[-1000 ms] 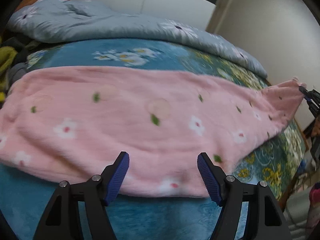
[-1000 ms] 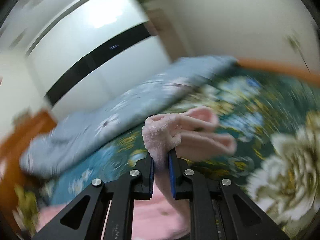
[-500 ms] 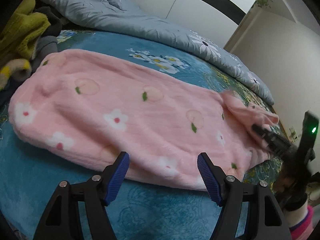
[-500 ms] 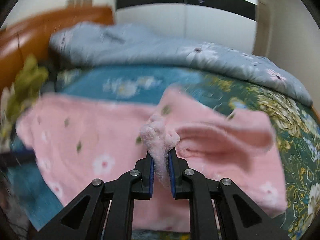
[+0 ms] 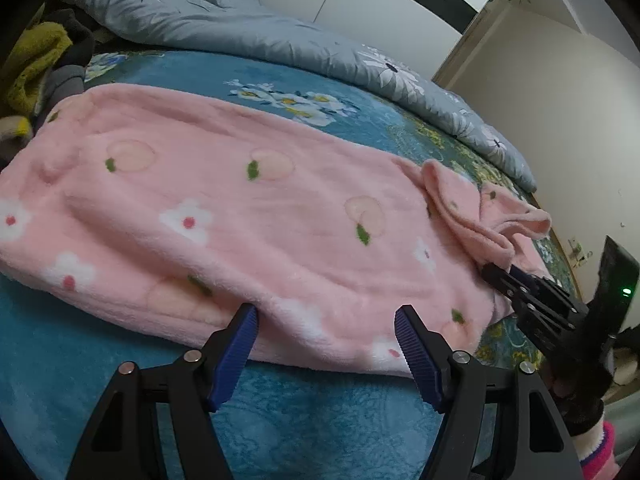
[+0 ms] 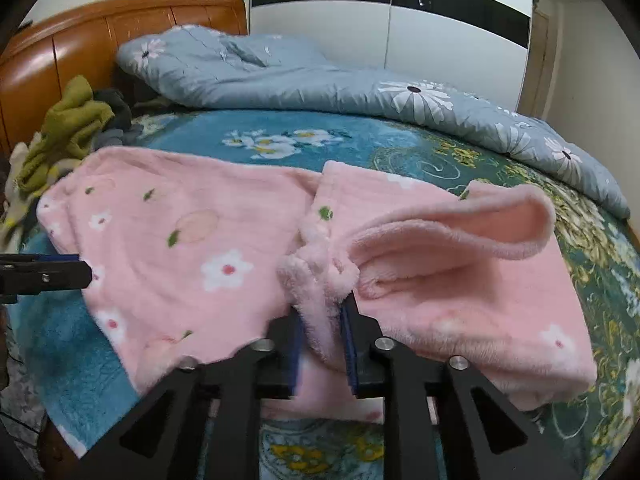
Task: Fold clothes
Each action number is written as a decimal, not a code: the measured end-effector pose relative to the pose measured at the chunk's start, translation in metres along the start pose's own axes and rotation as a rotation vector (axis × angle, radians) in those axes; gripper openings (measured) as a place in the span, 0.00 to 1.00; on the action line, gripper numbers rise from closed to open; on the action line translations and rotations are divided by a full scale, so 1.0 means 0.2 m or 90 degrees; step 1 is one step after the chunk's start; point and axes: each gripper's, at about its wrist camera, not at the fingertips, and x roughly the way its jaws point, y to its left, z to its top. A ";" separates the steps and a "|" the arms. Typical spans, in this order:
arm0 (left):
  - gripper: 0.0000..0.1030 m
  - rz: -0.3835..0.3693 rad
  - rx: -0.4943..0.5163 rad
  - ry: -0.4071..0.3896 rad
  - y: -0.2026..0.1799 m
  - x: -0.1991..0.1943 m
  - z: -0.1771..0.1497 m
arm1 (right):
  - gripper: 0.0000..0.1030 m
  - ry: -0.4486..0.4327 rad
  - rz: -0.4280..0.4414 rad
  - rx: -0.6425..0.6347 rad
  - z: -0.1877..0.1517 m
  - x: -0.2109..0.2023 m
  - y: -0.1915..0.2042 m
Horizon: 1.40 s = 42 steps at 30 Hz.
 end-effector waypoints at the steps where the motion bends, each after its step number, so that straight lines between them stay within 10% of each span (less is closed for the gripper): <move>1: 0.72 0.000 -0.005 0.000 0.01 0.00 0.00 | 0.37 -0.005 0.011 0.006 0.00 -0.03 -0.01; 13: 0.72 -0.157 0.102 -0.043 -0.41 0.03 0.15 | 0.45 -0.103 -0.028 0.272 0.10 -0.31 -0.54; 19: 0.72 -0.208 0.192 0.010 -0.76 0.29 0.22 | 0.45 -0.041 0.057 0.435 0.18 -0.20 -0.78; 29: 0.72 -0.212 0.204 0.066 -0.85 0.51 0.19 | 0.45 0.059 0.080 0.453 0.19 -0.06 -0.83; 32: 0.71 -0.240 0.200 0.078 -0.85 0.52 0.19 | 0.19 0.072 0.083 0.455 0.19 -0.06 -0.83; 36: 0.70 -0.264 0.168 0.091 -0.80 0.53 0.19 | 0.09 0.065 0.091 0.425 0.22 -0.09 -0.82; 42: 0.26 -0.240 0.180 0.079 -0.81 0.50 0.17 | 0.09 0.044 0.102 0.395 0.31 -0.16 -0.79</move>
